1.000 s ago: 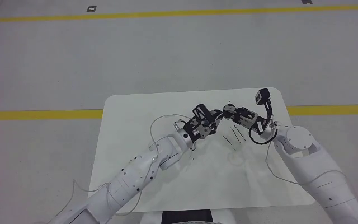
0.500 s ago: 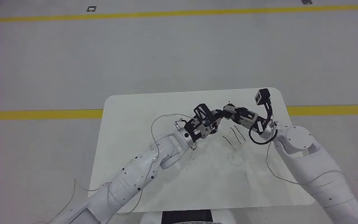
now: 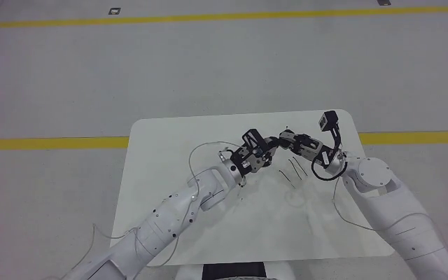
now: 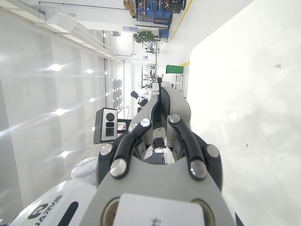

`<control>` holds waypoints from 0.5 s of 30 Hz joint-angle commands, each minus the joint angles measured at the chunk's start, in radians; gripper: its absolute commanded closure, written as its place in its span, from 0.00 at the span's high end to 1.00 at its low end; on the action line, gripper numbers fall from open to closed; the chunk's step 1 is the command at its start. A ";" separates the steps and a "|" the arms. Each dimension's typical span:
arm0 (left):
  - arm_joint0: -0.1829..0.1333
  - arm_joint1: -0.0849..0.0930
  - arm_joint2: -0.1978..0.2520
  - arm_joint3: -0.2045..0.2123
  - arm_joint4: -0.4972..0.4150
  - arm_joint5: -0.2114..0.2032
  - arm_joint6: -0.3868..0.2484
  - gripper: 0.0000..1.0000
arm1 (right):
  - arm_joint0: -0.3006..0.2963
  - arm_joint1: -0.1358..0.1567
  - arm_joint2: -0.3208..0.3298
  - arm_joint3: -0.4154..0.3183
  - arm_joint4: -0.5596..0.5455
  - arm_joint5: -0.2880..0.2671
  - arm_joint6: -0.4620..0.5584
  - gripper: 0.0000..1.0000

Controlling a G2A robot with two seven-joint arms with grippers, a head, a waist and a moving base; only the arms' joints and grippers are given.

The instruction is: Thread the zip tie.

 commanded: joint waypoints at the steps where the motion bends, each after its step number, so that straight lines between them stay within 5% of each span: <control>1: 0.004 0.001 -0.007 -0.002 -0.002 -0.002 0.003 0.00 | 0.000 0.000 0.000 0.000 0.000 0.000 0.000 1.00; 15: 0.054 0.026 -0.084 -0.045 -0.008 -0.047 -0.017 0.00 | 0.000 0.000 0.000 0.000 0.000 0.000 0.000 1.00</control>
